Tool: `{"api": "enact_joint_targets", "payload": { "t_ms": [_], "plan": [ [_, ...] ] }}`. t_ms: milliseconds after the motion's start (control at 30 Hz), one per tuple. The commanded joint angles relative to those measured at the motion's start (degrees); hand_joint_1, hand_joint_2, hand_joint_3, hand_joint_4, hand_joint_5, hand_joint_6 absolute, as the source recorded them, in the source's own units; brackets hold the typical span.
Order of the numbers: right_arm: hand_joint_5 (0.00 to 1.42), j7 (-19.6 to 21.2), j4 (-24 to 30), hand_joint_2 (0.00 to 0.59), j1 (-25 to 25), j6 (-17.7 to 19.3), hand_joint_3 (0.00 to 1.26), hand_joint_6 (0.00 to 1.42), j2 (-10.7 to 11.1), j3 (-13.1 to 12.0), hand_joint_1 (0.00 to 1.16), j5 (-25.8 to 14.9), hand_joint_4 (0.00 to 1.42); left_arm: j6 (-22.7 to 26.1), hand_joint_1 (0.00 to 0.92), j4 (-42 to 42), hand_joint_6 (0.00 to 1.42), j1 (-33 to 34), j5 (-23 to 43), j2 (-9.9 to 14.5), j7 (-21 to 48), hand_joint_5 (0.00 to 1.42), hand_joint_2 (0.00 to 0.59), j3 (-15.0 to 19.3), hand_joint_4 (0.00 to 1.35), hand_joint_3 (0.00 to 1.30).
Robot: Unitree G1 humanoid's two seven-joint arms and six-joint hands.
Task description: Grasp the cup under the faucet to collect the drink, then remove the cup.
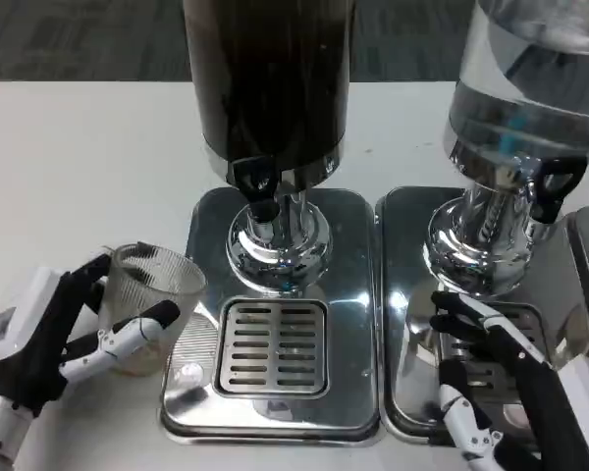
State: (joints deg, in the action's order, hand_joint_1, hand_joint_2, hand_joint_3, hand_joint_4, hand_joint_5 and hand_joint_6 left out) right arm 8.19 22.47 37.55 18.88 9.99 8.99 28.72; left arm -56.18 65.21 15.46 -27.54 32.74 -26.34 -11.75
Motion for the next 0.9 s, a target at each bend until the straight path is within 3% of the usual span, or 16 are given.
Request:
{"api": "enact_joint_targets", "payload": {
  "t_ms": [33, 633, 900],
  "plan": [
    [0.25, -0.5, 0.5, 0.517, 0.6, 0.3, 0.23, 0.27, 0.5, -0.3, 0.55, -0.4, 0.3, -1.6, 0.192, -1.4, 0.67, -0.8, -0.2, 0.6, -1.7, 0.66, 0.234, 0.9, 0.45, 0.37],
    [0.25, -1.0, 1.4, 0.517, 1.1, 0.0, 0.24, 0.27, 0.4, -0.3, 0.55, -0.7, 0.3, -4.3, 0.192, -6.0, 0.7, -3.2, 0.6, 0.5, -1.9, 0.68, 0.234, 4.9, 0.46, 0.38],
    [0.25, -1.1, 2.1, 0.517, 1.5, 0.1, 0.24, 0.27, 0.3, -0.6, 0.55, -0.7, 0.3, -4.8, 0.192, -7.1, 0.71, -3.0, -0.3, -1.3, -1.5, 0.69, 0.234, 4.0, 0.47, 0.38]
  ]
}}
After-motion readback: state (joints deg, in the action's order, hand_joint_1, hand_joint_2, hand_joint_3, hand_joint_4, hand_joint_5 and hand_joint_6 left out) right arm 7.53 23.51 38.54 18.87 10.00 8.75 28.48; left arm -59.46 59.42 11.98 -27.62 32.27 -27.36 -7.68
